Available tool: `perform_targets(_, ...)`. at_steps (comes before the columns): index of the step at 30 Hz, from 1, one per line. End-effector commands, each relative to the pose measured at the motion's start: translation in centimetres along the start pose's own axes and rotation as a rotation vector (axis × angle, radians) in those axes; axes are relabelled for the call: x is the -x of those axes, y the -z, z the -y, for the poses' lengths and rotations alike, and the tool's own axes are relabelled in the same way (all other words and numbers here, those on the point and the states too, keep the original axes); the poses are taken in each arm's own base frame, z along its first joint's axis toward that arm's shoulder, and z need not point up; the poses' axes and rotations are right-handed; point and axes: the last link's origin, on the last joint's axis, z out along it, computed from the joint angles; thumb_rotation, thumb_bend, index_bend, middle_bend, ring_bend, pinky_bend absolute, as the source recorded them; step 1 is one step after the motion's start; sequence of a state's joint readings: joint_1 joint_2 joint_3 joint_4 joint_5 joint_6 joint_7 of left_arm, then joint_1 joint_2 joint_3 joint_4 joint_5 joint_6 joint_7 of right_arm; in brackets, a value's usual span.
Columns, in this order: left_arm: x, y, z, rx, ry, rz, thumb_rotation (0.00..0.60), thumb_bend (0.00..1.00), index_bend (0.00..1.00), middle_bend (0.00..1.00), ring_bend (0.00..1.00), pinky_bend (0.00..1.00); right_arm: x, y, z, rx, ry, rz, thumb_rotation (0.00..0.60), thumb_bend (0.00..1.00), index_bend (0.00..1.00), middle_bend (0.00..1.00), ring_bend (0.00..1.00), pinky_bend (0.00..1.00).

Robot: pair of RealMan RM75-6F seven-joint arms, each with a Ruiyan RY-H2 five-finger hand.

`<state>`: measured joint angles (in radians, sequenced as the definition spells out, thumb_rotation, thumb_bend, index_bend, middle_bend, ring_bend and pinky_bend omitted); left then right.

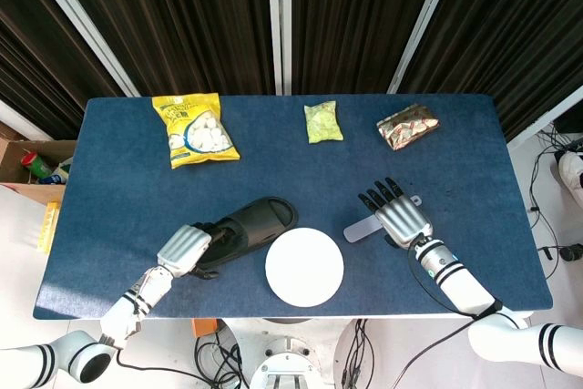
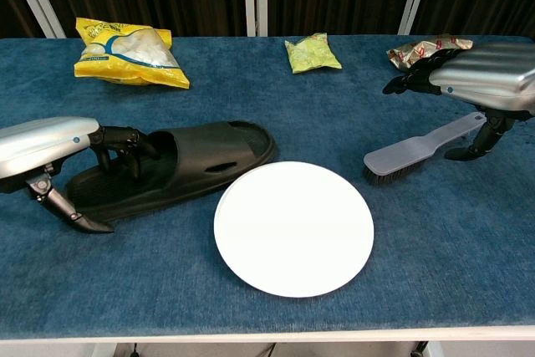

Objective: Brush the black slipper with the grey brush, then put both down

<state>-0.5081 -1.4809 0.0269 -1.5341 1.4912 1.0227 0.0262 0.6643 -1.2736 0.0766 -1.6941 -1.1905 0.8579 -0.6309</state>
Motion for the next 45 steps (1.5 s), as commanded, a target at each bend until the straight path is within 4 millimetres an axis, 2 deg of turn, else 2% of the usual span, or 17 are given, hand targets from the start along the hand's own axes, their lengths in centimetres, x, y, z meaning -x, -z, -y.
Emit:
perform_targets(1,0.1,0.0,0.1,-0.001,0.000,0.001,0.580,0.06,0.25,0.39,0.30,0.38,0.2,-0.3,0.1,-0.011,0.000,0.001,0.600,0.21,0.13,0.16,0.03,0.06)
perform_targets(17,0.0,0.1,0.3,-0.006,0.002,-0.008,0.580,0.06,0.25,0.39,0.30,0.38,1.2,-1.5,0.6,-0.033,-0.028,-0.030,0.600,0.23,0.32,0.26,0.14,0.17)
perform_targets(39,0.1,0.3,0.5,-0.018,0.002,-0.006,0.579,0.06,0.24,0.39,0.30,0.38,2.7,-2.4,0.7,-0.034,-0.060,-0.013,0.600,0.25,0.38,0.31,0.20,0.22)
perform_targets(45,0.2,0.3,0.5,-0.018,0.004,-0.004,0.579,0.06,0.24,0.39,0.30,0.38,2.7,-2.6,0.8,-0.037,-0.062,-0.023,0.600,0.28,0.42,0.34,0.23,0.23)
